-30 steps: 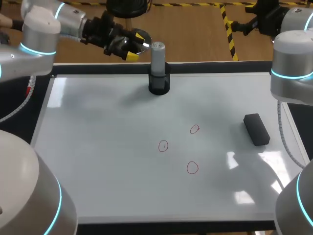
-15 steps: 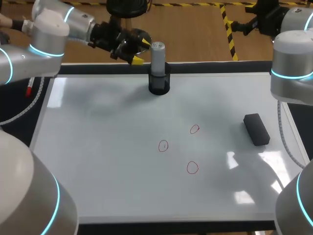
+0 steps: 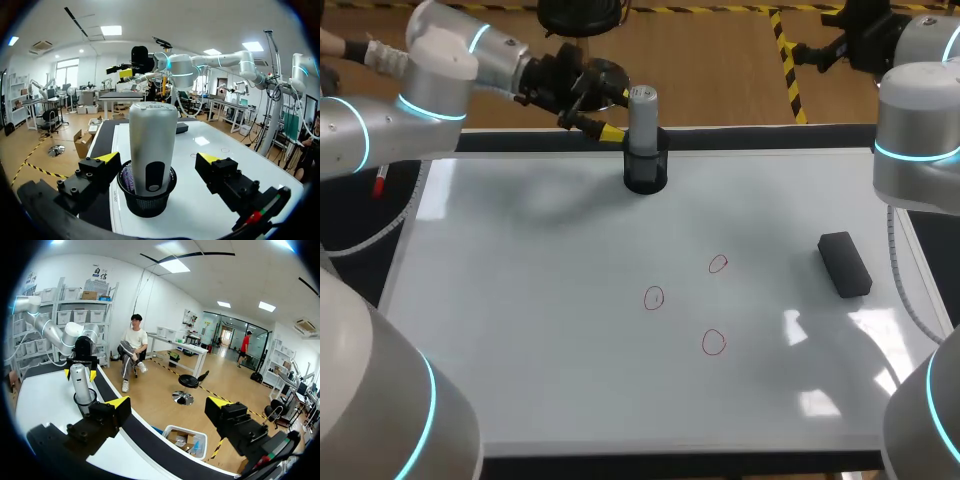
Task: Pick up the inspection probe, press it on each red-marked spot on the whiteboard one by one, put down the probe, pick up the eraser, and wipe off all the red marks.
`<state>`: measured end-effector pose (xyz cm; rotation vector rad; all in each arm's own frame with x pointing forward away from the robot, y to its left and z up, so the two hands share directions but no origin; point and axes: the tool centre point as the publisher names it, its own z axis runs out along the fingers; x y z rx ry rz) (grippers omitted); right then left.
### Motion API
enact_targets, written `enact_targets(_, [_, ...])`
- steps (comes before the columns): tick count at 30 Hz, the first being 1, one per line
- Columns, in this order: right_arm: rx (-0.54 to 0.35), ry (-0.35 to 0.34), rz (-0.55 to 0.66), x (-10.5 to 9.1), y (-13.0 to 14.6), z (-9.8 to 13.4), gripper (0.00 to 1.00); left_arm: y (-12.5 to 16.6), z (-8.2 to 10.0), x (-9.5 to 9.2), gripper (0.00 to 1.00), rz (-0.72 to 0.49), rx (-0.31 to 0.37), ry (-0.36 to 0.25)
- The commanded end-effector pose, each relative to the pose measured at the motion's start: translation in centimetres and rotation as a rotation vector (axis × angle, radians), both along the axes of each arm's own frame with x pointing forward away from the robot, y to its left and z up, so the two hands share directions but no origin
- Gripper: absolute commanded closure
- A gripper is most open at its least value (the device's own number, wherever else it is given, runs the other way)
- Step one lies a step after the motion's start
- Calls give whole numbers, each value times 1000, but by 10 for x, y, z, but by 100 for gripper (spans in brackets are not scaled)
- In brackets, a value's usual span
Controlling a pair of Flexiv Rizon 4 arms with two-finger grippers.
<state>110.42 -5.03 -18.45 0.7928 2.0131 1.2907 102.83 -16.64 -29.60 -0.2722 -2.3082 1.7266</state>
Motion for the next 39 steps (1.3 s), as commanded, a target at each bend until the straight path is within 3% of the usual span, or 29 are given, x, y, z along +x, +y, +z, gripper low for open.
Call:
enact_targets(1, [0,0,0,0,0,0,0,-7,-9,9,0,-59,-13,13])
enact_targets(15, [0,0,0,0,0,0,0,-23,-19,10,0,-90,-27,9])
enact_targets(33, [0,0,0,0,0,0,0,-49,-26,-2,0,-132,-11,7])
enact_targets(34, [0,0,0,0,0,0,0,-49,-26,-2,15,-132,-12,6])
enact_targets(35, [0,0,0,0,0,0,0,-49,-26,-2,58,-131,-13,6])
enact_targets(37, [0,0,0,0,0,0,0,-49,-26,-2,100,-130,-12,7])
enact_targets(39, [0,0,0,0,0,0,0,-48,-26,-2,100,-129,-13,8])
